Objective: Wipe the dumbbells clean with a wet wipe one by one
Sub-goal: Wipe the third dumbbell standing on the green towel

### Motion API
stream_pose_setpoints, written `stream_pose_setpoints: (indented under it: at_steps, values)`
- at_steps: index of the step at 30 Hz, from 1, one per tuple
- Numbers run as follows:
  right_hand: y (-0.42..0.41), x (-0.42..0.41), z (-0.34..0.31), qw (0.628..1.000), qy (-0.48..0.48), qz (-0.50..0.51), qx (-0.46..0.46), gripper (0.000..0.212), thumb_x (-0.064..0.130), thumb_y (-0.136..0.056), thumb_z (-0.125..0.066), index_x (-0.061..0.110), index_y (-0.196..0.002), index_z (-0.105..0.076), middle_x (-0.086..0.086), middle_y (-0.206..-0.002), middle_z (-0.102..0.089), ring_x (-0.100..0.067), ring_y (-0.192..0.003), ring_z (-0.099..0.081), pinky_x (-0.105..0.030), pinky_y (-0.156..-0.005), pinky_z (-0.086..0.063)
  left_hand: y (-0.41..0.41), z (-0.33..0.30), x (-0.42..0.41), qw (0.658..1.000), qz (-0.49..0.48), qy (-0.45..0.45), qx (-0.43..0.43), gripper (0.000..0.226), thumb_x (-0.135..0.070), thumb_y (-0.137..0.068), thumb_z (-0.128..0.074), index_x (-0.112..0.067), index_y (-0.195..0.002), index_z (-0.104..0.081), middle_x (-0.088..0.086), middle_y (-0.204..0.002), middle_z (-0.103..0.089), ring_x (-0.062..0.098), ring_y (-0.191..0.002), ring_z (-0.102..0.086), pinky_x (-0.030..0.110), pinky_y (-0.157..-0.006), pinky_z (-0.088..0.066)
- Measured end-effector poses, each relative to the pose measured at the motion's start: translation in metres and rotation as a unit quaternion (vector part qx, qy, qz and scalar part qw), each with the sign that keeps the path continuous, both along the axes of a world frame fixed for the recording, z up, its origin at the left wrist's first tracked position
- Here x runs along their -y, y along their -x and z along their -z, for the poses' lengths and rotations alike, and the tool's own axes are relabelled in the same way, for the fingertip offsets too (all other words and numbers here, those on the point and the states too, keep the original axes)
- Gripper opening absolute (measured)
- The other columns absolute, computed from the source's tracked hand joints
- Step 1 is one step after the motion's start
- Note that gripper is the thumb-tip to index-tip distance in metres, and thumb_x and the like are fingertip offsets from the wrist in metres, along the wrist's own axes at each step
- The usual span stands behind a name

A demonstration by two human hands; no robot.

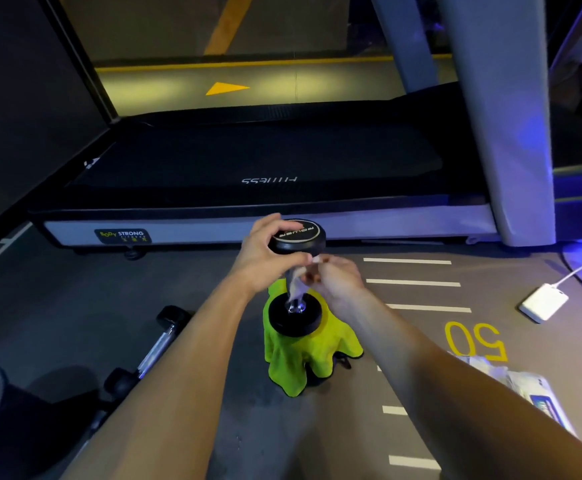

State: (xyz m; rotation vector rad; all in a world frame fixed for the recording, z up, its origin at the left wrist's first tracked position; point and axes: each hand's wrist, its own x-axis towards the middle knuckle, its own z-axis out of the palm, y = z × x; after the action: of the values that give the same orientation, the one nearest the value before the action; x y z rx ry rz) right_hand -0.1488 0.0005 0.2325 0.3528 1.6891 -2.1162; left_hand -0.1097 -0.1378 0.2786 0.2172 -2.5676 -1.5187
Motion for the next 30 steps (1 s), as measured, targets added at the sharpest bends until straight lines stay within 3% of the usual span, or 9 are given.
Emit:
stream_pose_setpoints:
  at_steps: [2,4,6,9,14,18,23,27,30]
  values:
    - [0.001,-0.002,-0.008,0.999,0.046,-0.01,-0.01,0.028,-0.019,-0.088,-0.052,0.002,-0.074,-0.064,-0.015,-0.068,-0.067,-0.024,-0.058,-0.065,-0.029,-0.057,-0.058,0.0,-0.002,0.001,1.0,-0.012,-0.007,0.011,0.05,-0.016,-0.073,-0.09,-0.039,-0.113,-0.071,-0.006,-0.144,-0.04,0.011,-0.138,-0.042,-0.003,-0.086,-0.032]
    - [-0.008,-0.003,-0.001,0.998,0.003,-0.064,0.004,0.02,-0.017,-0.087,-0.053,-0.002,-0.077,-0.061,-0.025,-0.076,-0.065,-0.034,-0.067,-0.065,-0.036,-0.062,-0.06,-0.002,-0.004,0.0,1.0,-0.014,-0.01,0.018,0.049,-0.016,-0.073,-0.088,-0.041,-0.111,-0.071,-0.007,-0.141,-0.039,0.014,-0.137,-0.041,-0.004,-0.081,-0.036]
    - [-0.014,-0.001,0.01,0.994,-0.07,-0.075,0.047,0.021,-0.016,-0.088,-0.056,0.003,-0.077,-0.057,-0.02,-0.082,-0.064,-0.033,-0.076,-0.065,-0.039,-0.07,-0.06,-0.004,-0.004,-0.003,1.0,-0.015,0.002,0.019,0.049,-0.025,-0.068,-0.086,-0.049,-0.108,-0.069,-0.011,-0.139,-0.039,0.015,-0.137,-0.039,0.01,-0.097,-0.04]
    - [-0.009,0.009,0.005,0.998,-0.059,-0.022,0.02,0.032,-0.017,-0.087,-0.052,0.009,-0.069,-0.061,-0.013,-0.07,-0.061,-0.025,-0.06,-0.058,-0.034,-0.058,-0.052,-0.005,-0.006,-0.004,0.999,-0.022,0.0,0.024,0.048,-0.033,-0.061,-0.078,-0.054,-0.103,-0.067,-0.014,-0.139,-0.04,0.014,-0.137,-0.04,0.029,-0.113,-0.037]
    - [-0.004,0.014,-0.012,0.992,0.128,0.007,0.005,0.026,-0.018,-0.091,-0.055,0.0,-0.077,-0.068,-0.012,-0.071,-0.067,-0.018,-0.059,-0.064,-0.024,-0.061,-0.057,-0.008,-0.012,0.004,0.998,-0.036,-0.03,0.03,0.048,-0.023,-0.074,-0.08,-0.043,-0.116,-0.069,-0.009,-0.152,-0.041,-0.001,-0.131,-0.04,0.016,-0.102,-0.029]
    - [-0.012,0.02,-0.003,0.999,0.043,0.01,0.029,0.024,-0.017,-0.091,-0.058,0.002,-0.077,-0.064,-0.013,-0.075,-0.067,-0.021,-0.064,-0.065,-0.029,-0.065,-0.061,-0.013,-0.012,0.011,0.997,-0.036,-0.054,0.043,0.048,-0.012,-0.083,-0.073,-0.041,-0.121,-0.069,-0.011,-0.159,-0.034,-0.004,-0.131,-0.033,0.018,-0.102,-0.026]
    - [-0.001,0.025,-0.019,0.986,0.165,0.024,0.032,0.025,-0.021,-0.091,-0.05,-0.004,-0.088,-0.068,-0.014,-0.079,-0.068,-0.019,-0.067,-0.065,-0.022,-0.06,-0.06,-0.013,-0.011,0.013,0.996,-0.045,-0.064,0.031,0.046,-0.008,-0.083,-0.068,-0.04,-0.116,-0.07,-0.007,-0.16,-0.034,-0.003,-0.132,-0.034,0.018,-0.104,-0.026]
    - [-0.008,0.022,-0.011,0.985,0.162,0.015,0.048,0.02,-0.016,-0.095,-0.053,-0.004,-0.088,-0.067,-0.016,-0.077,-0.069,-0.017,-0.058,-0.067,-0.024,-0.057,-0.061,-0.012,-0.012,0.011,0.997,-0.041,-0.054,0.04,0.047,-0.008,-0.083,-0.066,-0.036,-0.12,-0.07,-0.009,-0.162,-0.029,-0.004,-0.131,-0.032,0.0,-0.086,-0.025]
    - [-0.017,0.018,-0.001,0.996,0.063,-0.006,0.064,0.024,-0.016,-0.094,-0.055,0.0,-0.077,-0.061,-0.016,-0.07,-0.063,-0.018,-0.053,-0.064,-0.026,-0.052,-0.061,-0.01,-0.013,0.009,0.997,-0.045,-0.028,0.047,0.045,-0.02,-0.078,-0.066,-0.043,-0.117,-0.07,-0.013,-0.16,-0.028,0.005,-0.143,-0.031,0.012,-0.105,-0.03]
